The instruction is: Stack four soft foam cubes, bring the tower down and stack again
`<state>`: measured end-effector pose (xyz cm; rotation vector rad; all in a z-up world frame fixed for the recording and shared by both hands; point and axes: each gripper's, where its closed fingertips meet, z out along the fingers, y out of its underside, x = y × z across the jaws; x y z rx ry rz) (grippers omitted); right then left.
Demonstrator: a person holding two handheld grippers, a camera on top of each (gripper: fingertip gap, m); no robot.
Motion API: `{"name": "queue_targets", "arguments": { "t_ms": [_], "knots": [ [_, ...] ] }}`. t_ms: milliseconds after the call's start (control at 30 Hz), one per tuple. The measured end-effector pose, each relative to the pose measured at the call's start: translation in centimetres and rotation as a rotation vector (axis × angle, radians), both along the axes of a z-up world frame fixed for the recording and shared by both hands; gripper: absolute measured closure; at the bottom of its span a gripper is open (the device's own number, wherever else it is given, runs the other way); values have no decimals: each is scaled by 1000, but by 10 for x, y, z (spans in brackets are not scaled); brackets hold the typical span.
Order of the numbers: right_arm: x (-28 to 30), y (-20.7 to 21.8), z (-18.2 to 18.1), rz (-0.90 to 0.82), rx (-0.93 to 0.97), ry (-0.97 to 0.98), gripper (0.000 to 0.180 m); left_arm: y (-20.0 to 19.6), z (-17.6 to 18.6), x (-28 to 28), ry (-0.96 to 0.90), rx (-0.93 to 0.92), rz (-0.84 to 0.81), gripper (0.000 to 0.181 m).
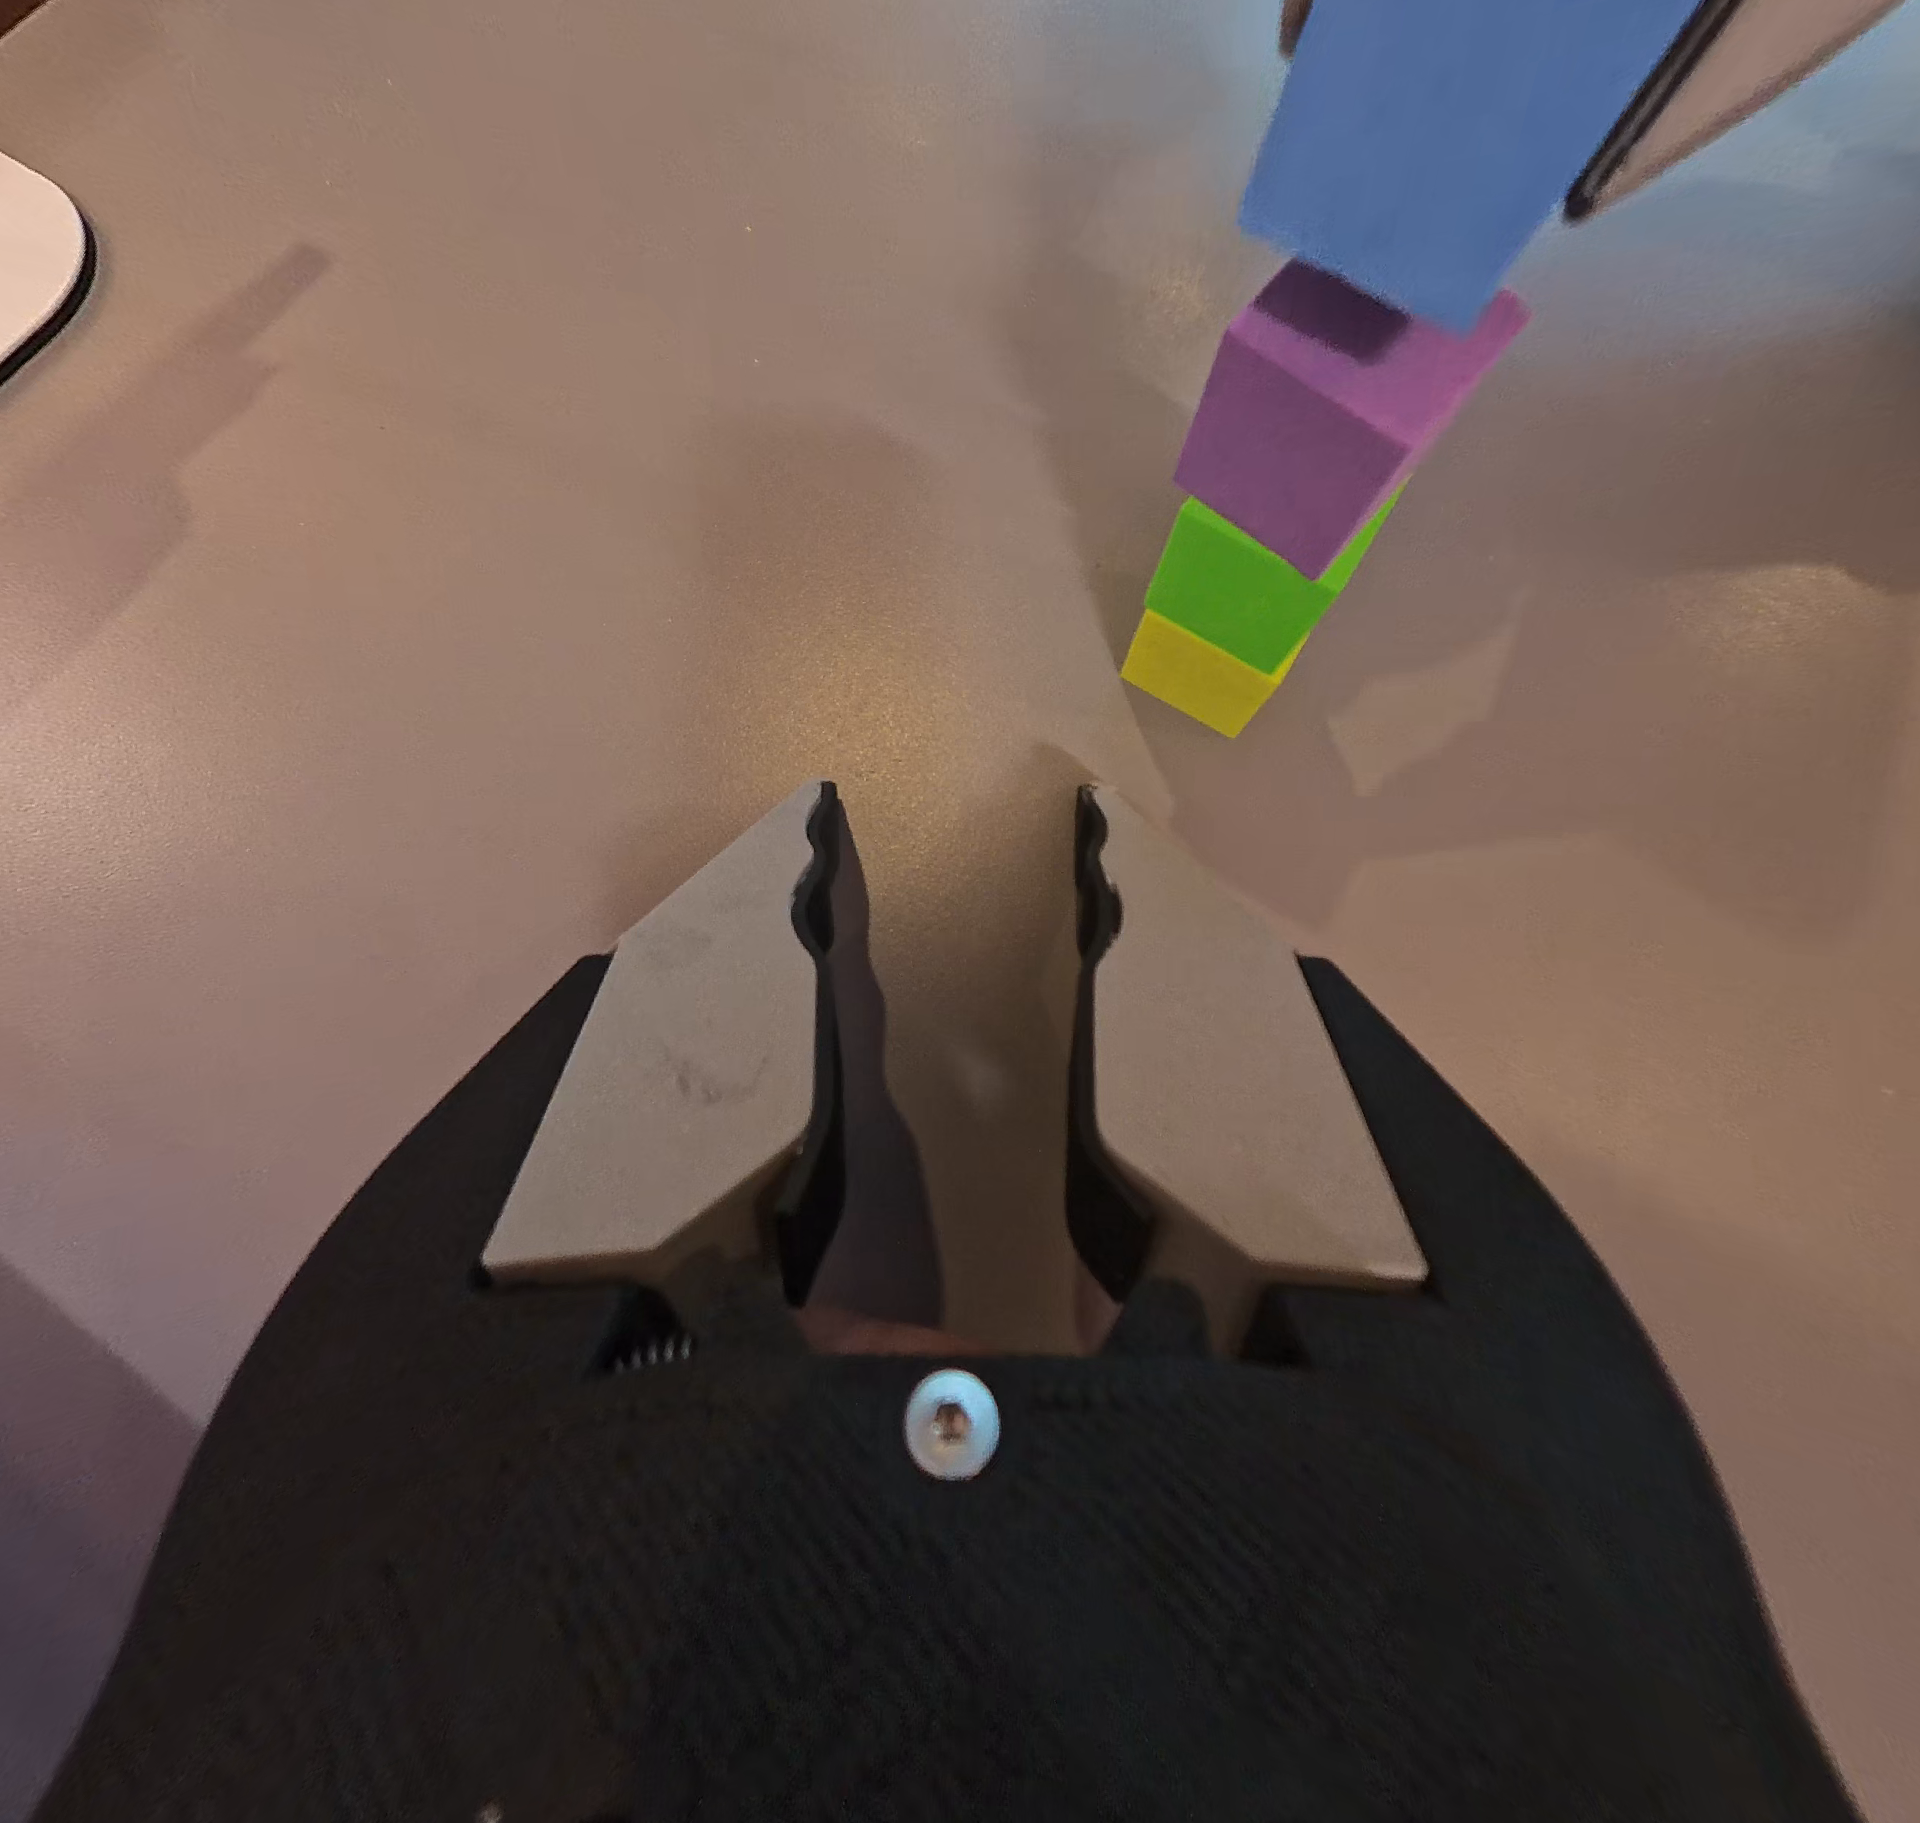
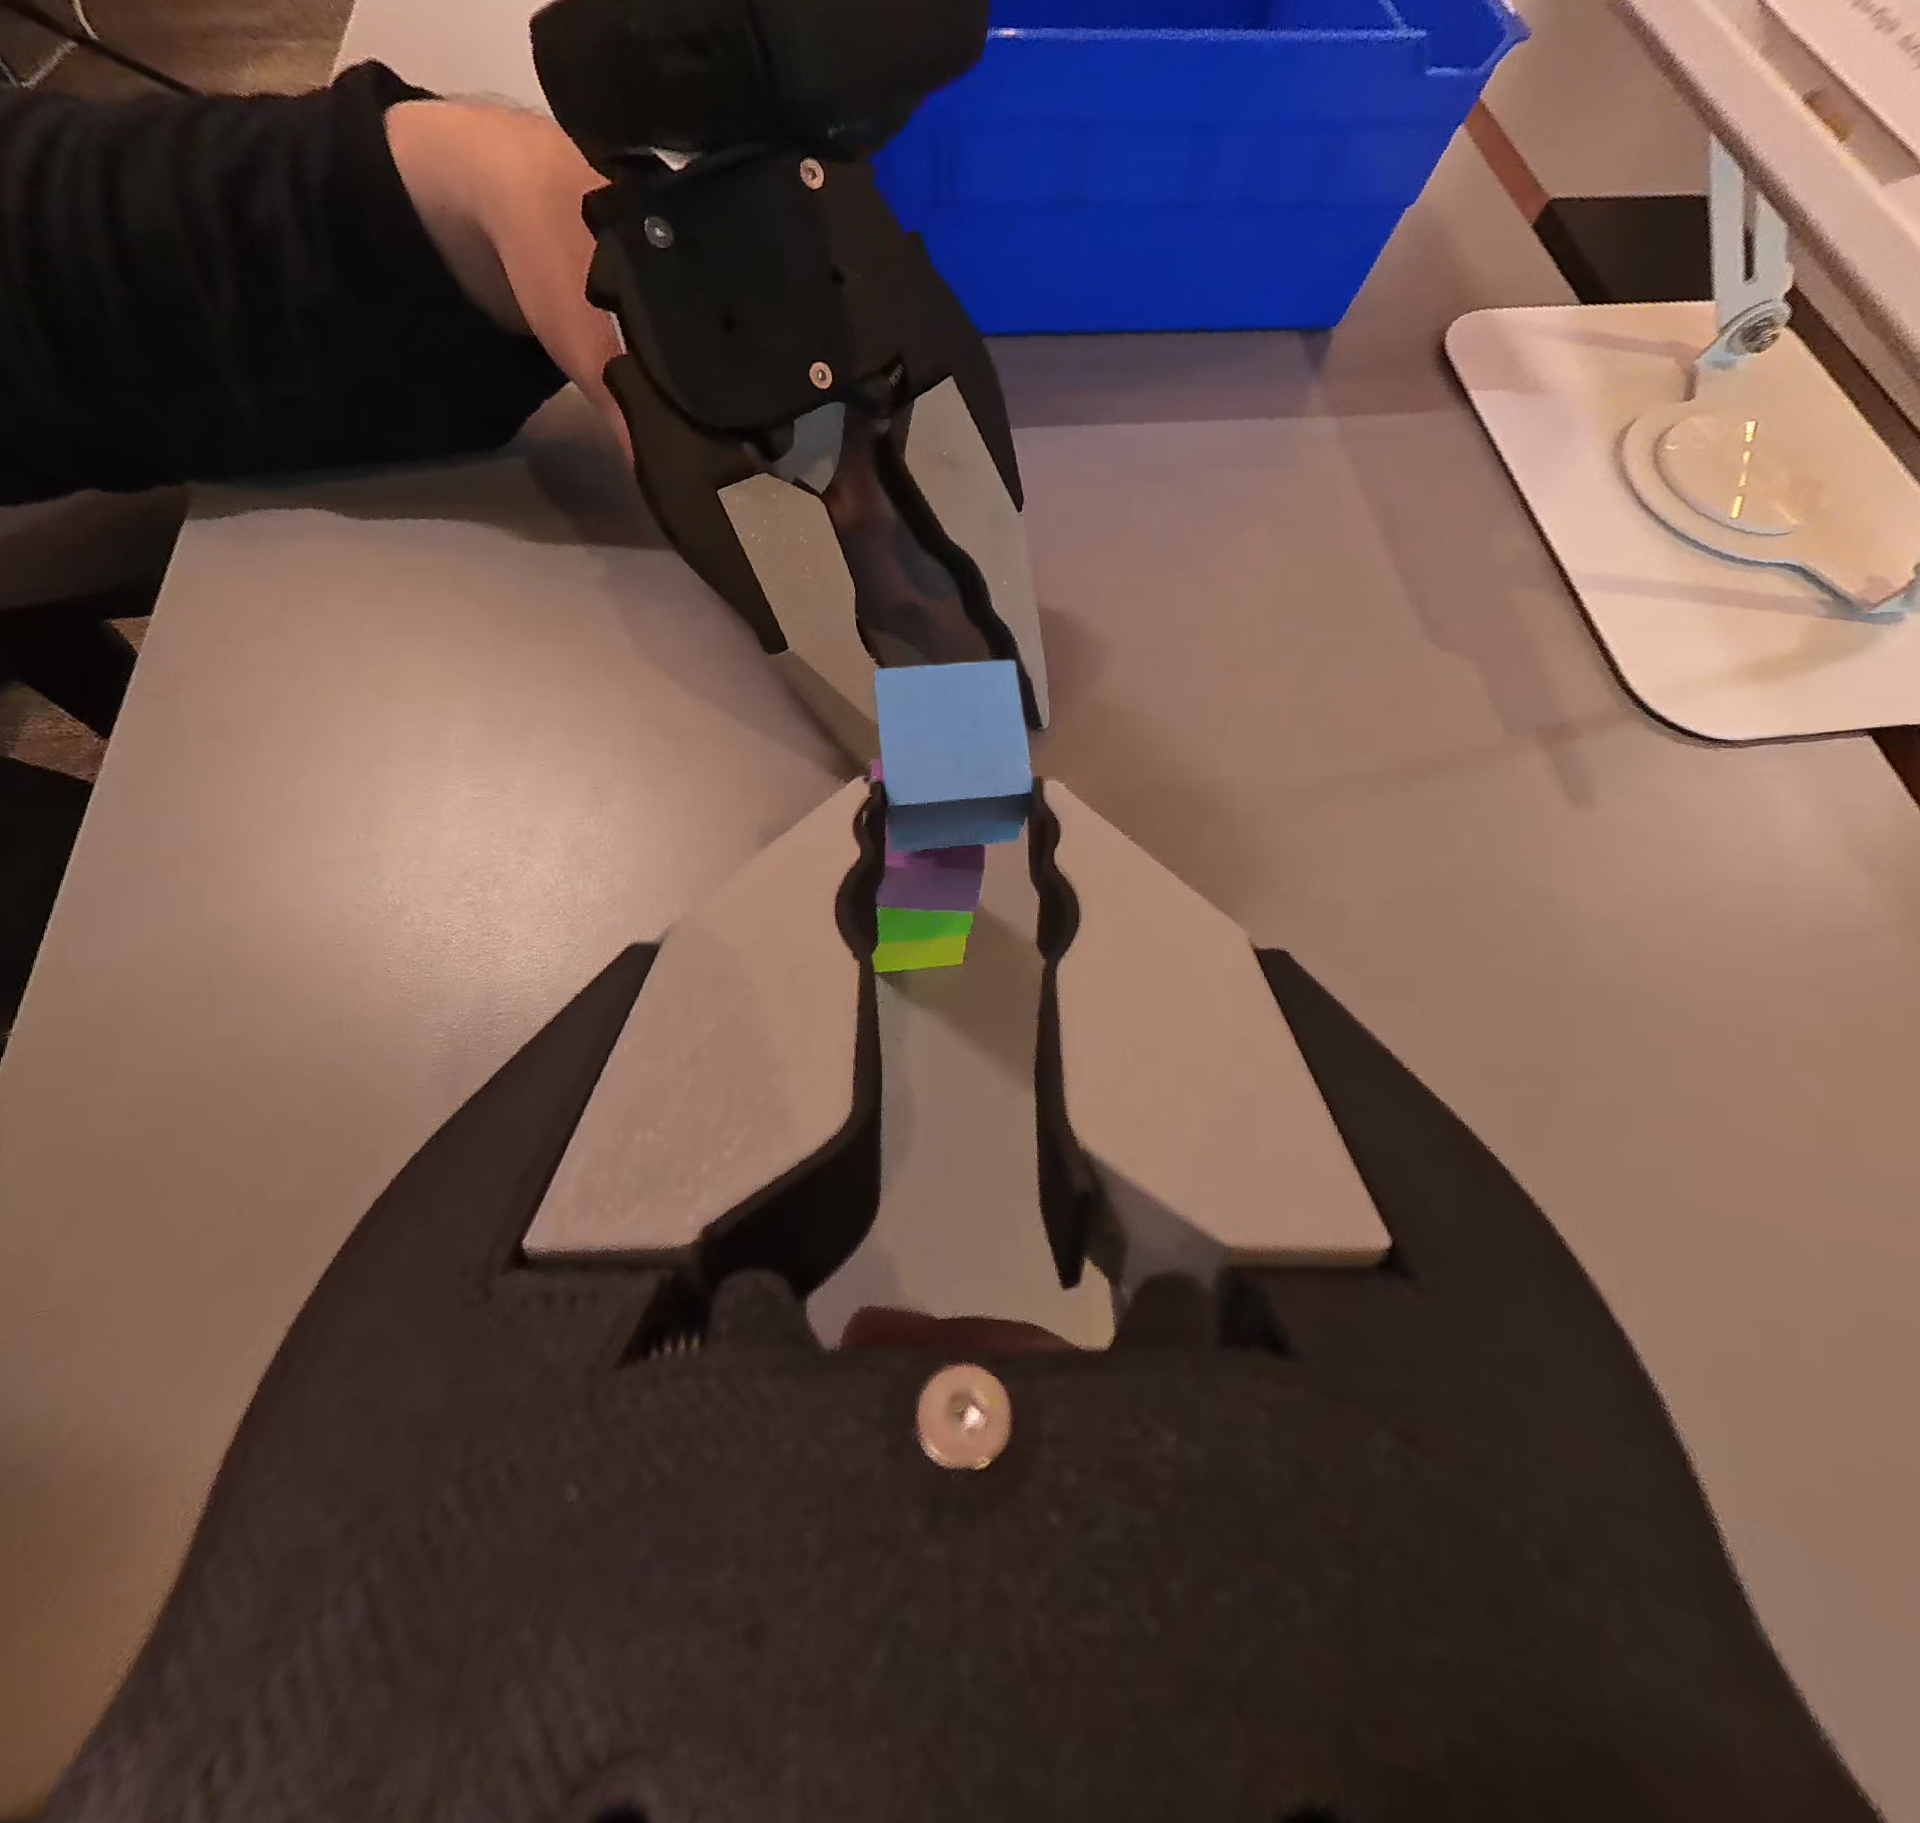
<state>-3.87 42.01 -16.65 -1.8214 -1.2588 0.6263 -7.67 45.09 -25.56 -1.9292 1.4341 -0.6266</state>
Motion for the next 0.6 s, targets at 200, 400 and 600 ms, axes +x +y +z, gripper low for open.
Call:
{"name": "queue_targets", "arguments": {
  "t_ms": [200, 400, 600],
  "knots": [
    [-2, -1, -5, 0, 0, -44, 155, 0, 0, 0, 0, 0, 0, 137],
    [-3, -3, -7, 5, 9, -68, 155, 0, 0, 0, 0, 0, 0, 137],
    [-3, -1, -10, 0, 12, -83, 154, 0, 0, 0, 0, 0, 0, 137]
  ]
}}
